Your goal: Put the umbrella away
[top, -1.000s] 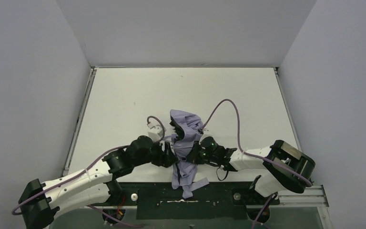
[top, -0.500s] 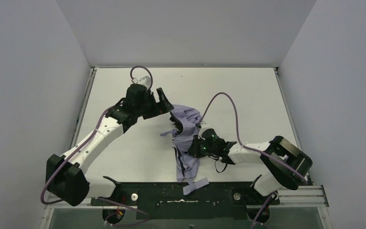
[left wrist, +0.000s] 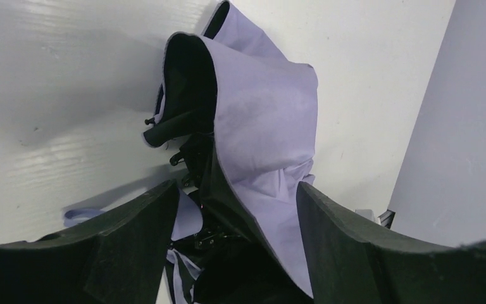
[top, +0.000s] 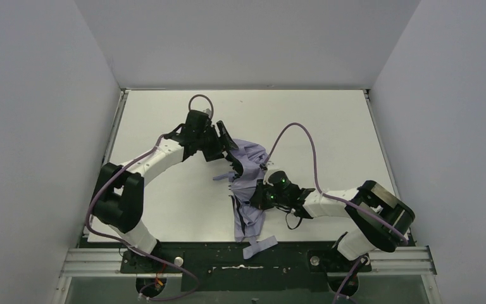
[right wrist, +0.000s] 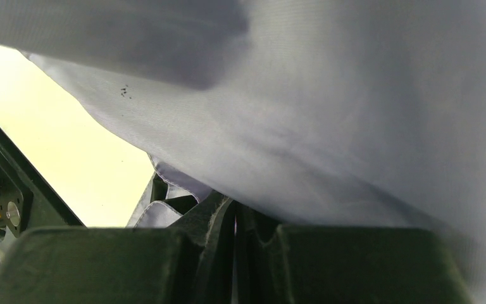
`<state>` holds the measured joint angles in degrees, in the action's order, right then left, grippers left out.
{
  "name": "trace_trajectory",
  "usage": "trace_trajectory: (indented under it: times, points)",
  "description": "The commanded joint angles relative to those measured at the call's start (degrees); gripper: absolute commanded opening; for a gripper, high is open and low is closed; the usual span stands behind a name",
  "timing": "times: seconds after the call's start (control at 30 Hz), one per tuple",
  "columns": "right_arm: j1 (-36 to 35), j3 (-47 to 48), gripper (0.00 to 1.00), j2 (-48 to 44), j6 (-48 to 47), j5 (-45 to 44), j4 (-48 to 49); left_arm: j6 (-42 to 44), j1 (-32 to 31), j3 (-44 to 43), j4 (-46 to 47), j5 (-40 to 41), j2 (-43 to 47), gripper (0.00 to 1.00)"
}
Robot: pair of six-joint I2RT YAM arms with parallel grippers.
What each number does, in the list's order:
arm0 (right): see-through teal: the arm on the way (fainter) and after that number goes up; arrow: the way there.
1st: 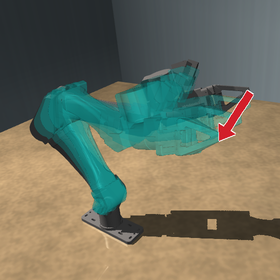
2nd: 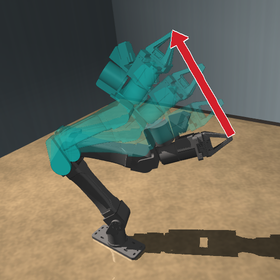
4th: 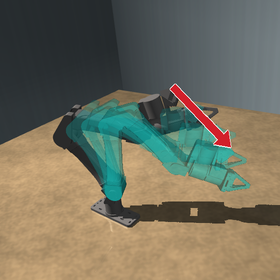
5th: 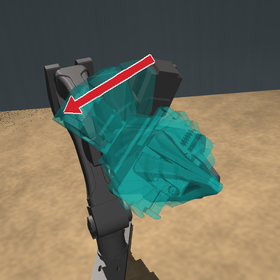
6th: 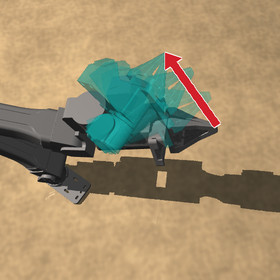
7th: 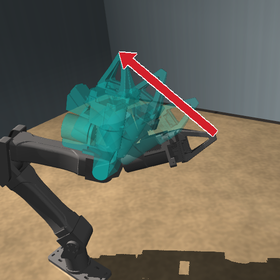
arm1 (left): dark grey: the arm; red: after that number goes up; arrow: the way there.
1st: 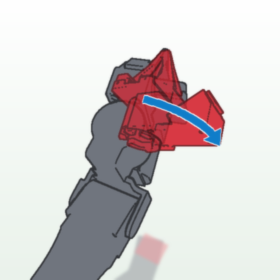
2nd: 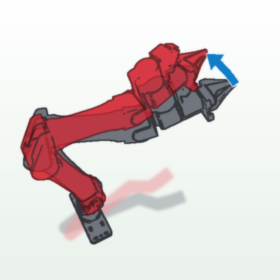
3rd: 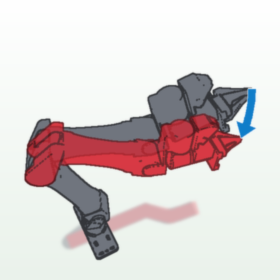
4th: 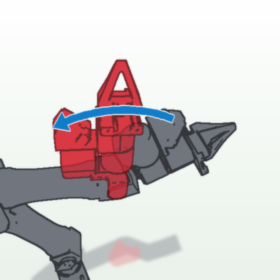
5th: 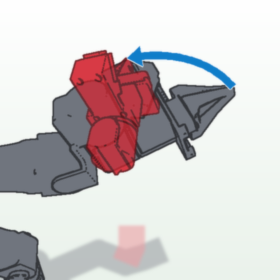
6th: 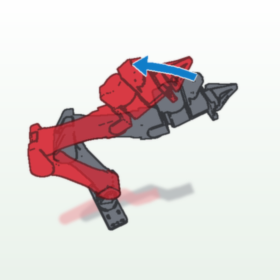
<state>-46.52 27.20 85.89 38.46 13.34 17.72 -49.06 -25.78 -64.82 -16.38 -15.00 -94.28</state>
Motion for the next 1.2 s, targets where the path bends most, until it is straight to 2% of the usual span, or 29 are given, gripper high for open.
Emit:
trace_trajectory:
  times: [0.0,0.33,0.4,0.53,0.77,0.97,1.17]
  points:
    - [0.6,-2.5,0.00,3.4,-1.4,-4.6,-6.3,-1.5,0.3,-4.2,6.4,-2.5,-2.0,0.62]
    - [0.5,-2.3,0.00,3.9,-0.9,-4.8,-5.9,-3.0,0.4,-8.1,10.2,-6.9,-5.1,0.07]
    - [0.5,-2.4,0.00,3.9,-0.8,-5.1,-5.8,-3.4,0.4,-9.5,10.4,-7.9,-4.8,0.01]
    - [0.5,-2.1,0.00,4.3,-0.4,-5.3,-5.7,-4.4,0.4,-12.8,11.2,-10.8,-3.6,0.00]
    - [0.5,-2.5,0.00,4.5,1.0,-5.7,-4.8,-6.1,-0.2,-17.1,17.8,-18.7,-1.5,0.00]
    - [0.5,-3.2,0.00,4.1,2.3,-6.1,-3.0,-4.7,-2.9,-14.5,20.4,-21.3,2.2,0.00]
    - [0.6,-2.3,0.00,4.1,3.9,-7.0,1.4,-3.4,-7.1,-6.8,22.5,-18.3,8.7,0.00]
